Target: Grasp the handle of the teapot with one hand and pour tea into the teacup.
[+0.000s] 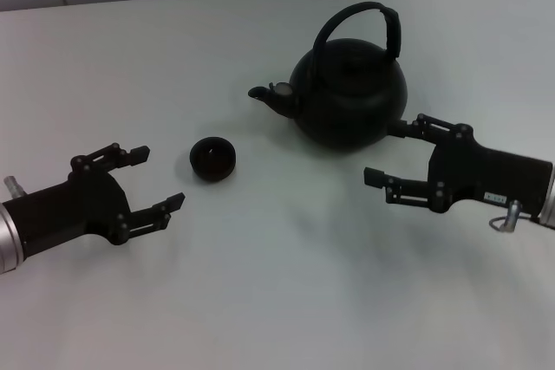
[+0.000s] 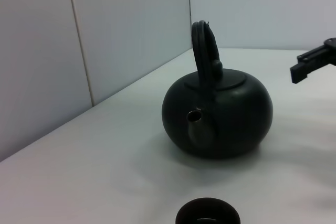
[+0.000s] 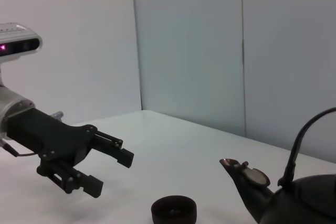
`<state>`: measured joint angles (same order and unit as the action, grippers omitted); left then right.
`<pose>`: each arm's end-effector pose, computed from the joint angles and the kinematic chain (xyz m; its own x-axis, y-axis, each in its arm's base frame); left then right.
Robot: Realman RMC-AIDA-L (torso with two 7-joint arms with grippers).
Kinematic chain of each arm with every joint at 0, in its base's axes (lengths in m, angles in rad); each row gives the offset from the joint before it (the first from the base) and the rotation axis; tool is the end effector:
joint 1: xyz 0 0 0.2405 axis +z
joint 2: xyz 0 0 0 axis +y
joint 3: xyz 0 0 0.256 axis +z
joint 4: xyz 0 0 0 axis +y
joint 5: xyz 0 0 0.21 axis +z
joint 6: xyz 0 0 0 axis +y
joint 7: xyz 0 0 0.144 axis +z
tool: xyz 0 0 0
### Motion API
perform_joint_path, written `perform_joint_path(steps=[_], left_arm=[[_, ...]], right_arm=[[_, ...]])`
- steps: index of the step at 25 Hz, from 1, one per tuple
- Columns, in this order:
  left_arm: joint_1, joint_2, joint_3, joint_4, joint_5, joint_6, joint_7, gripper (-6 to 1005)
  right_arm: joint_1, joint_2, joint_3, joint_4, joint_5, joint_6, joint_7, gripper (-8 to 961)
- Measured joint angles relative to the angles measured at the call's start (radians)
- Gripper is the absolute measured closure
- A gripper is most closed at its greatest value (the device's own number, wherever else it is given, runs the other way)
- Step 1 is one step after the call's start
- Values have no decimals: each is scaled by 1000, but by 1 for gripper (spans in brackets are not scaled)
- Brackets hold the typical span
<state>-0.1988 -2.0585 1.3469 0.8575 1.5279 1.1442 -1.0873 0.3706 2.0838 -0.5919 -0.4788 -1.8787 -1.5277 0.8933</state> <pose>-0.2876 0.2940 -0.0322 0.9243 0.1115 0.3651 0.2709 -0.8655 -0.4215 0.3147 0.2808 -0.0118 0.8072 -0.1369 -0.5742 -0.4054 -0.8356 -0.3707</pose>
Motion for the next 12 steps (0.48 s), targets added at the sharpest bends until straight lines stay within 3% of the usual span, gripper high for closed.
perform_joint_path(steps=[7,12], left_arm=[[0,1,1,0,0,7,-1,194],[-1,1,-3,0,0,8,-2,193]], right_arm=[[2,2,-93,-123,-2,9,142,133],[5,2,-100,-129,-2,24,151,134]])
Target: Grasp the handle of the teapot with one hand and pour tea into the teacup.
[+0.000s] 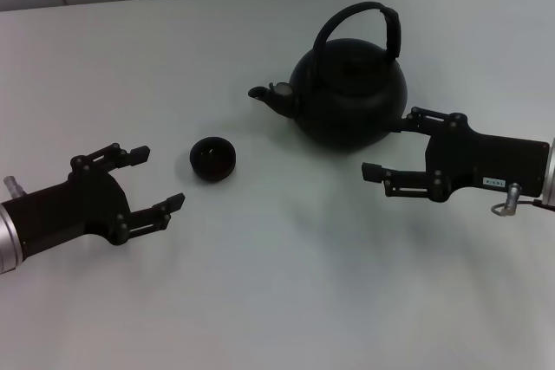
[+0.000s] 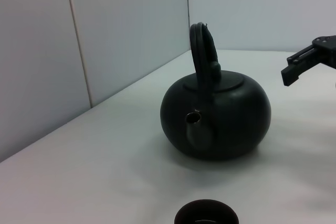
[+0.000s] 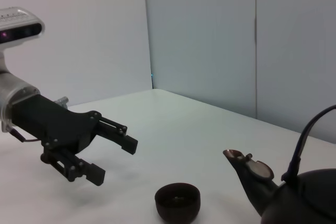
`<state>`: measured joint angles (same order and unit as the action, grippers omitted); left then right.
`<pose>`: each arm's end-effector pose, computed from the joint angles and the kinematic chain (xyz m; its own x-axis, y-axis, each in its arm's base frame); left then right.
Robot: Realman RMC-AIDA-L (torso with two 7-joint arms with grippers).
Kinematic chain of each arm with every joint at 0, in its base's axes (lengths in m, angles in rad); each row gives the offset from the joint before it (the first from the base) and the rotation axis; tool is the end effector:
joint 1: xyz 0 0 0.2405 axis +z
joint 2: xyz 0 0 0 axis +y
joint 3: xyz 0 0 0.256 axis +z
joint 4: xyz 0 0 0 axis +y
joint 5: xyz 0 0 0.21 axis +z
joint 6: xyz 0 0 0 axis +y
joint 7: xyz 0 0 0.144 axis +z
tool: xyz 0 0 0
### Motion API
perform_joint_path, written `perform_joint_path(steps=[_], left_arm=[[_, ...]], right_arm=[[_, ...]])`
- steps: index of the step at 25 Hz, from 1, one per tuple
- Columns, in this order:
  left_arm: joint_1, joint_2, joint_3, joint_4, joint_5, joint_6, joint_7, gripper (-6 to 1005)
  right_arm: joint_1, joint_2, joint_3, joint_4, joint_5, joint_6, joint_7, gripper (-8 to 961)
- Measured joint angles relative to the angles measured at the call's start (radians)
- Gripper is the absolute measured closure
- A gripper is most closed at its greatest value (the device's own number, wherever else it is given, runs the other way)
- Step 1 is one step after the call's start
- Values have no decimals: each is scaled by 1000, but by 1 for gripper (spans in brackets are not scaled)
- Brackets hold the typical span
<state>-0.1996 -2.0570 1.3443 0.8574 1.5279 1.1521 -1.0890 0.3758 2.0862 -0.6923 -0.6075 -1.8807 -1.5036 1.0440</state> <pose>-0.2872 0.2938 -0.0314 0.9231 0.1107 0.3682 0.2705 -0.8675 -0.4175 0.3053 0.2951 -0.0030 0.8338 -0.1773 -0.5228 -0.3942 -0.8542 -0.3390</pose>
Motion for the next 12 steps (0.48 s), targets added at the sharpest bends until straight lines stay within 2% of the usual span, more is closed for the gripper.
perform_joint_path(steps=[12], left_arm=[[-1,0,0,0,1,0,0,193]], right_arm=[[0,0,-2,4,0,7,0,134]])
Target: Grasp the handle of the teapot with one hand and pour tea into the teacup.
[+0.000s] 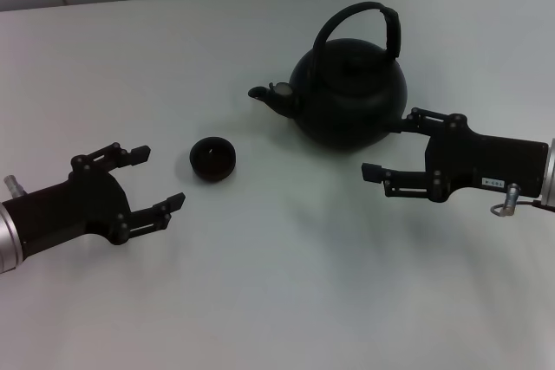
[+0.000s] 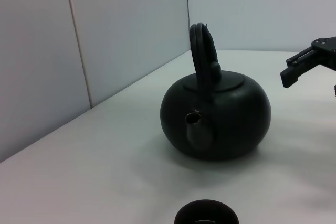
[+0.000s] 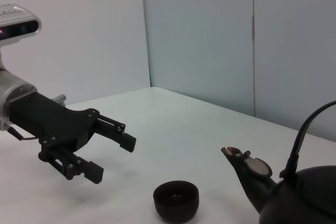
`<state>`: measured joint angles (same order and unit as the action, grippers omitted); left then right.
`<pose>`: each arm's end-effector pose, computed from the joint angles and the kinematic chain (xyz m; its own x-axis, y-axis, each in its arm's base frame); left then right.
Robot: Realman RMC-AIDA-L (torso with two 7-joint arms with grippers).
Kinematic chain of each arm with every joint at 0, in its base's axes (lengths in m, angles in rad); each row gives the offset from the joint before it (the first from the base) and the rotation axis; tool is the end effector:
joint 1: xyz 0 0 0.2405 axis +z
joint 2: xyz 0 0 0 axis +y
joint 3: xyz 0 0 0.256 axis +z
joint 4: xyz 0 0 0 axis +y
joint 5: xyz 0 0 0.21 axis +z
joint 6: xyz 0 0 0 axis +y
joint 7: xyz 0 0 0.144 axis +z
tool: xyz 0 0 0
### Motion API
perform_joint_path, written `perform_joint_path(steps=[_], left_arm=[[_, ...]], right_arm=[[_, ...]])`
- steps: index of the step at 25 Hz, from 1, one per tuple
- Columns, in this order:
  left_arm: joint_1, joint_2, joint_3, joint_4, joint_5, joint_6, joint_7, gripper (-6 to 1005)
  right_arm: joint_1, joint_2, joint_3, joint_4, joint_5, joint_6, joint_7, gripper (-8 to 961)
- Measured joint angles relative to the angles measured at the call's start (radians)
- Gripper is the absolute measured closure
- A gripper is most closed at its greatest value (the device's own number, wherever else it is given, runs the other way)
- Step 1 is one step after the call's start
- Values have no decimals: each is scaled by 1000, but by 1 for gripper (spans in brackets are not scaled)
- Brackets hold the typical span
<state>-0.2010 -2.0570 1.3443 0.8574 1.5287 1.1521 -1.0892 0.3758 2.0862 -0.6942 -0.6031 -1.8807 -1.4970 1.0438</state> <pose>-0.2869 0.2941 -0.0315 0.9235 0.1096 0.3676 0.2691 -0.8680 -0.4172 0.3061 0.2950 -0.0041 0.8339 -0.1821 -0.5211 -0.3982 -0.8523 -0.3393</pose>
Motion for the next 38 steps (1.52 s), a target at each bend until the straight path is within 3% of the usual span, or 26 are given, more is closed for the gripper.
perform_joint_path(steps=[38], left_arm=[[8,-2,1,29,2,3,-12,194]], right_arm=[[-3,2,-22,2,0,27,1,136]])
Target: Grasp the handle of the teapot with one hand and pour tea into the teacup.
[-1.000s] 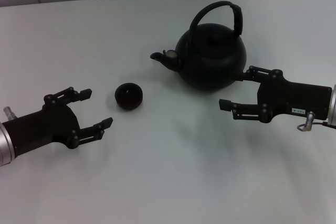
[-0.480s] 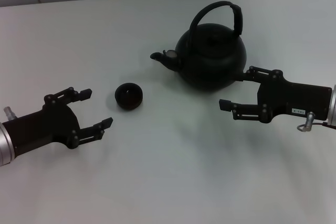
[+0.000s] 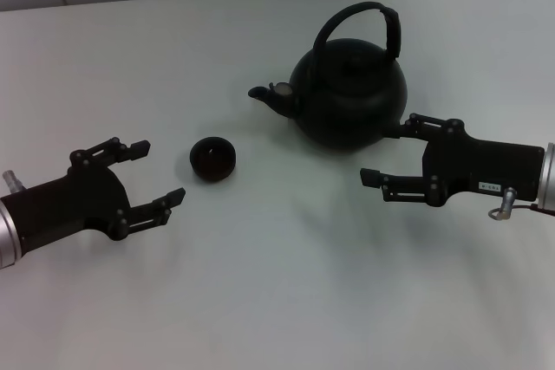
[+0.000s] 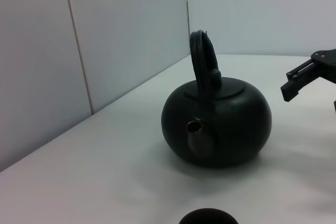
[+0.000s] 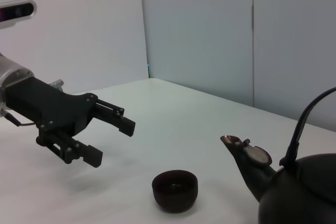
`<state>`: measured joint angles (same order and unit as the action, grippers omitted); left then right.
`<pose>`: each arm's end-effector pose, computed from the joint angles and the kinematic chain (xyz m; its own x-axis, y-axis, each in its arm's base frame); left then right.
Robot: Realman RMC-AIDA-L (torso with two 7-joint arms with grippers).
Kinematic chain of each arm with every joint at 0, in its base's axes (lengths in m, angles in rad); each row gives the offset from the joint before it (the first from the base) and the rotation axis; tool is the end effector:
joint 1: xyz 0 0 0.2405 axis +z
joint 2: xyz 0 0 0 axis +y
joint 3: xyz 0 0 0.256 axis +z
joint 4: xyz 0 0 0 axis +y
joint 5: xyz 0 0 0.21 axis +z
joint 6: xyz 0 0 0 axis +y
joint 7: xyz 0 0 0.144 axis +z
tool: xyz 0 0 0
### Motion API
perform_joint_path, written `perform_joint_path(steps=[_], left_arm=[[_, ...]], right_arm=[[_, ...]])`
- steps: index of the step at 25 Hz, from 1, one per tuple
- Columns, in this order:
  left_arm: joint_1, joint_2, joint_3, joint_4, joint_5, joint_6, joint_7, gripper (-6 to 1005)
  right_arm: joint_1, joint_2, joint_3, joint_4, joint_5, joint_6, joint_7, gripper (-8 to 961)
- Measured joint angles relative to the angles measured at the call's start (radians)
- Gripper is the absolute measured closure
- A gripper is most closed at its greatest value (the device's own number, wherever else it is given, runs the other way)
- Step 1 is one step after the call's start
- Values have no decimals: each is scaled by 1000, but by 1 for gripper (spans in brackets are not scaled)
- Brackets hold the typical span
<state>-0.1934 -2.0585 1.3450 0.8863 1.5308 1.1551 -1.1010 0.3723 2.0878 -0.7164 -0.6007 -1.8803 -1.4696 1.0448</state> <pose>-0.2829 0.2951 -0.0286 0.9234 0.0981 0.3711 0.2619 -0.8677 -0.4224 0.3084 0.2950 -0.0081 0.8417 -0.1947 -0.5036 -0.4013 -0.8496 -0.3423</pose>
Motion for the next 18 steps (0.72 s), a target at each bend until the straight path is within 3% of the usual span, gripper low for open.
perform_joint_path(steps=[18], left_arm=[[3,0,3,0,0,0,0,193]], right_arm=[[3,0,0,-5,0,-7,2,137]])
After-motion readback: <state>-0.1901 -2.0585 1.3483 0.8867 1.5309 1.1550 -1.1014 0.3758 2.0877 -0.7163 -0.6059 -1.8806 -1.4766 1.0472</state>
